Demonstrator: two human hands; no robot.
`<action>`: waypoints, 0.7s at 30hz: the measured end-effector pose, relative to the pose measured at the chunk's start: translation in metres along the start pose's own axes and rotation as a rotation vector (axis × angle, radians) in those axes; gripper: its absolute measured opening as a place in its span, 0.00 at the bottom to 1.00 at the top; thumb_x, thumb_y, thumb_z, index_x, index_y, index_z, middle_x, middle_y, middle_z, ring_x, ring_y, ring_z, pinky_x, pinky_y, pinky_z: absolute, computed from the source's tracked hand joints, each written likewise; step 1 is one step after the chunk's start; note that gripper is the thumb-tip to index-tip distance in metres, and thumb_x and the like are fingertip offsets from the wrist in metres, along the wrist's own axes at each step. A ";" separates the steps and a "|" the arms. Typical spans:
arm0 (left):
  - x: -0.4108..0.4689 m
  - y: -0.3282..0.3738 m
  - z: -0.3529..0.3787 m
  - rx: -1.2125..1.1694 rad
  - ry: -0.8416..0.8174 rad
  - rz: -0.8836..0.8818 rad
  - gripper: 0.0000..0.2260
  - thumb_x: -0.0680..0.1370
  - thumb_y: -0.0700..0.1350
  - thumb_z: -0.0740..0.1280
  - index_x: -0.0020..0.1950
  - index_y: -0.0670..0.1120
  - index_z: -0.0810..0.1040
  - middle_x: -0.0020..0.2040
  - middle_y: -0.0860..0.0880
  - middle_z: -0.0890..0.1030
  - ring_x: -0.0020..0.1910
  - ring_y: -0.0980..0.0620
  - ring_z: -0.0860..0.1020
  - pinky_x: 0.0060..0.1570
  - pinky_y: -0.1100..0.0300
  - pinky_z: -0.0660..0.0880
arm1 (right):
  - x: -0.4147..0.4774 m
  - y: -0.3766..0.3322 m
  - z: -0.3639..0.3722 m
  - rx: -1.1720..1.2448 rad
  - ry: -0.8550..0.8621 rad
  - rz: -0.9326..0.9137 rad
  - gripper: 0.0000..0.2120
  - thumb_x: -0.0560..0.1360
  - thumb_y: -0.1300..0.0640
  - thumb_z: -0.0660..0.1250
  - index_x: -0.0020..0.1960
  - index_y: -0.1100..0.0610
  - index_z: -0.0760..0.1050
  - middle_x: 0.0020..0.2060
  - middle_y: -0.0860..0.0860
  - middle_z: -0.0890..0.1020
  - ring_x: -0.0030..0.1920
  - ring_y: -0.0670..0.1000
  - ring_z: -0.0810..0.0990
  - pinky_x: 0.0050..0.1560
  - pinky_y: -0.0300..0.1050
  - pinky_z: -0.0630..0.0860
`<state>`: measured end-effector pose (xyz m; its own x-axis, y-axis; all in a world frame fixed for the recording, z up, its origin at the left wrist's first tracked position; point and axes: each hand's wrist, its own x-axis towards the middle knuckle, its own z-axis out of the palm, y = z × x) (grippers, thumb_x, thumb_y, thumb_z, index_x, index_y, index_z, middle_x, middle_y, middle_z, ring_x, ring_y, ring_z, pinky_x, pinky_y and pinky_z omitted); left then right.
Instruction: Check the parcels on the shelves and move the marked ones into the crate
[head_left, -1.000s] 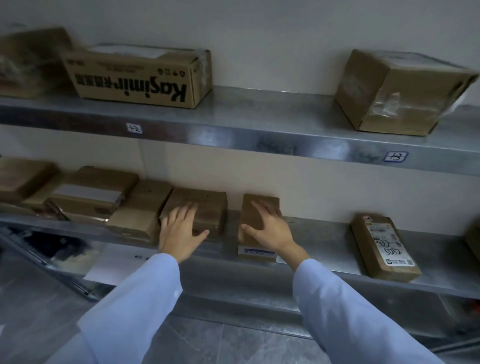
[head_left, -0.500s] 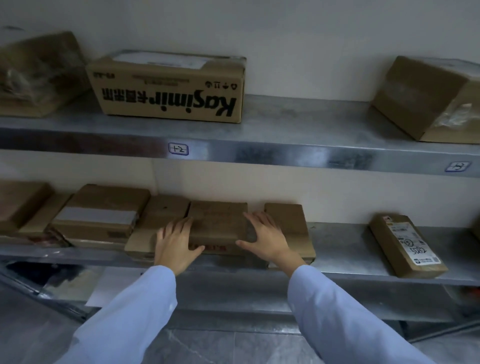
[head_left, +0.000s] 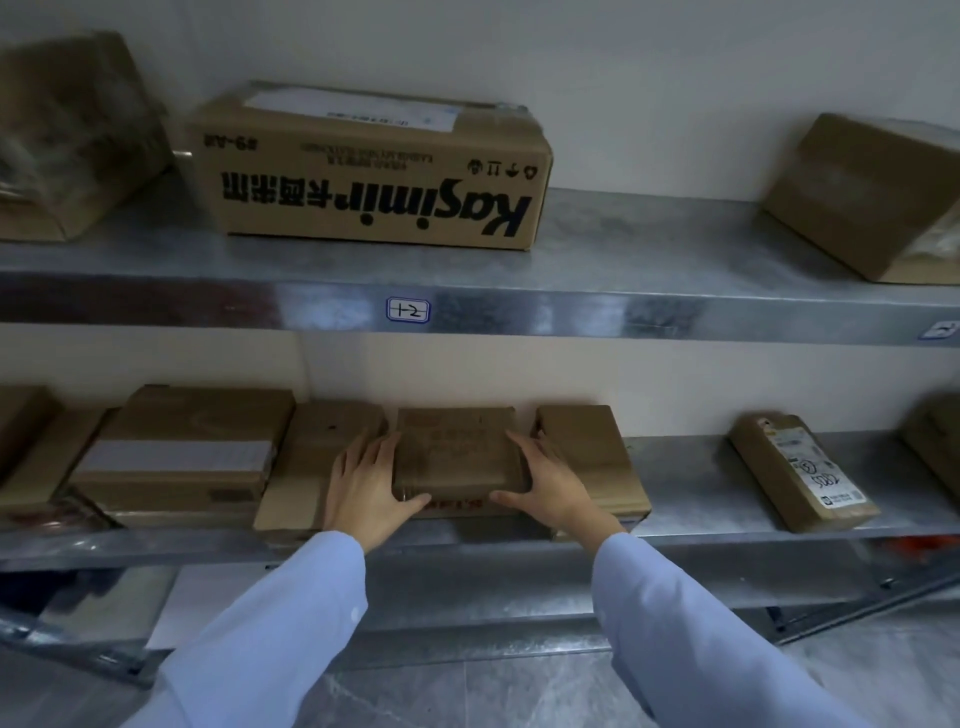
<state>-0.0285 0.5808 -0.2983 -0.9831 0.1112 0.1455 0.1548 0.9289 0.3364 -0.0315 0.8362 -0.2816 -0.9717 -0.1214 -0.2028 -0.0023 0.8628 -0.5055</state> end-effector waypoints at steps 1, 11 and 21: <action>0.000 0.001 0.001 -0.018 -0.004 -0.008 0.39 0.69 0.63 0.72 0.75 0.47 0.66 0.73 0.46 0.71 0.75 0.43 0.62 0.72 0.47 0.59 | 0.001 0.000 0.001 0.012 0.004 0.002 0.43 0.72 0.41 0.73 0.79 0.48 0.53 0.78 0.53 0.60 0.80 0.53 0.47 0.76 0.51 0.56; -0.006 0.010 -0.008 -0.220 0.070 -0.057 0.38 0.68 0.59 0.76 0.74 0.49 0.68 0.72 0.46 0.71 0.75 0.45 0.62 0.73 0.47 0.59 | -0.011 -0.001 -0.004 0.160 0.110 -0.032 0.39 0.72 0.46 0.75 0.77 0.49 0.59 0.73 0.53 0.68 0.75 0.55 0.63 0.71 0.50 0.66; -0.025 0.045 -0.055 -0.610 0.123 -0.036 0.34 0.71 0.47 0.77 0.72 0.50 0.65 0.66 0.55 0.68 0.63 0.60 0.66 0.62 0.62 0.64 | -0.043 -0.017 -0.041 0.331 0.244 -0.139 0.39 0.70 0.52 0.77 0.76 0.49 0.62 0.70 0.51 0.71 0.70 0.51 0.69 0.68 0.45 0.68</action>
<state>0.0088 0.6006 -0.2357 -0.9758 0.0084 0.2187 0.1860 0.5584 0.8085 0.0006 0.8468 -0.2302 -0.9949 -0.0718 0.0705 -0.1001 0.6380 -0.7635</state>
